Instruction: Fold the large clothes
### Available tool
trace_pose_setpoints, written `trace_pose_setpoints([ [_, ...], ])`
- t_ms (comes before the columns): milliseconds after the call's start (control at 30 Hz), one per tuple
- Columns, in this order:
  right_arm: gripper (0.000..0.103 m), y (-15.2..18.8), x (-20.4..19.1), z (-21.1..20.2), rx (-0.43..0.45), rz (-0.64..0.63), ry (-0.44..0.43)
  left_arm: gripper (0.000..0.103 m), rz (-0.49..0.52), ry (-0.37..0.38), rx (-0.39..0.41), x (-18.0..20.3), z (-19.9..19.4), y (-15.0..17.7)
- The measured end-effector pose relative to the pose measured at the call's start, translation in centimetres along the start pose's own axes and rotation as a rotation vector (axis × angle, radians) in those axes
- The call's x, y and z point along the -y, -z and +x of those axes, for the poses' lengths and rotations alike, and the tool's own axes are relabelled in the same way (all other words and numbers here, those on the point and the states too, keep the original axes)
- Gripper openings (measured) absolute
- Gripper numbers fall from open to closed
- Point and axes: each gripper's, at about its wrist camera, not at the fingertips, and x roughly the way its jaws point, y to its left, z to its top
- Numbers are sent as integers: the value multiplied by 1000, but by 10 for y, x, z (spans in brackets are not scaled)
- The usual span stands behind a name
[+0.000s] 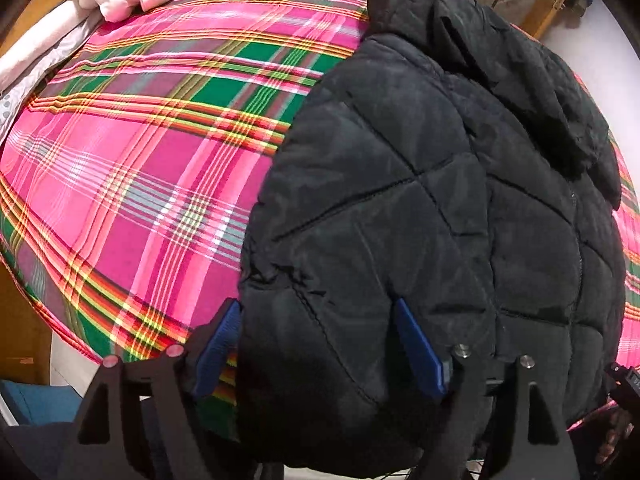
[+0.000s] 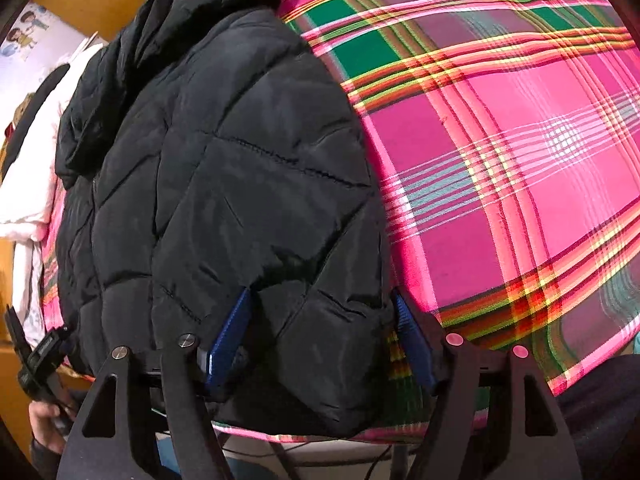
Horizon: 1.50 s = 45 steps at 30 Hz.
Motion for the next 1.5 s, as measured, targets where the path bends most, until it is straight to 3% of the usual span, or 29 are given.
trace_pose_setpoints([
  [133,71,-3,-5,4,-16,-13,7,85,20,-16,-7,4,3,1],
  [200,59,-2,-10,4,-30,-20,-11,82,43,-12,-19,9,4,2],
  [267,41,-4,-16,2,-27,-26,-21,75,67,-5,-21,14,2,4],
  [367,27,-3,-18,-4,-22,-24,-37,60,92,-3,-11,19,-2,5],
  [467,17,-2,-19,-13,-13,-15,-75,39,79,8,8,19,-10,5],
  [533,15,-2,-20,-20,-1,-19,-93,28,55,27,19,15,-15,4],
  [733,13,5,-22,-40,53,-10,-159,17,20,102,80,8,-38,3],
  [1167,11,-3,-16,-79,156,35,-298,15,-71,306,215,-14,-97,-9],
  [1500,11,-29,-21,-112,240,38,-395,14,-96,380,300,-13,-129,-31],
])
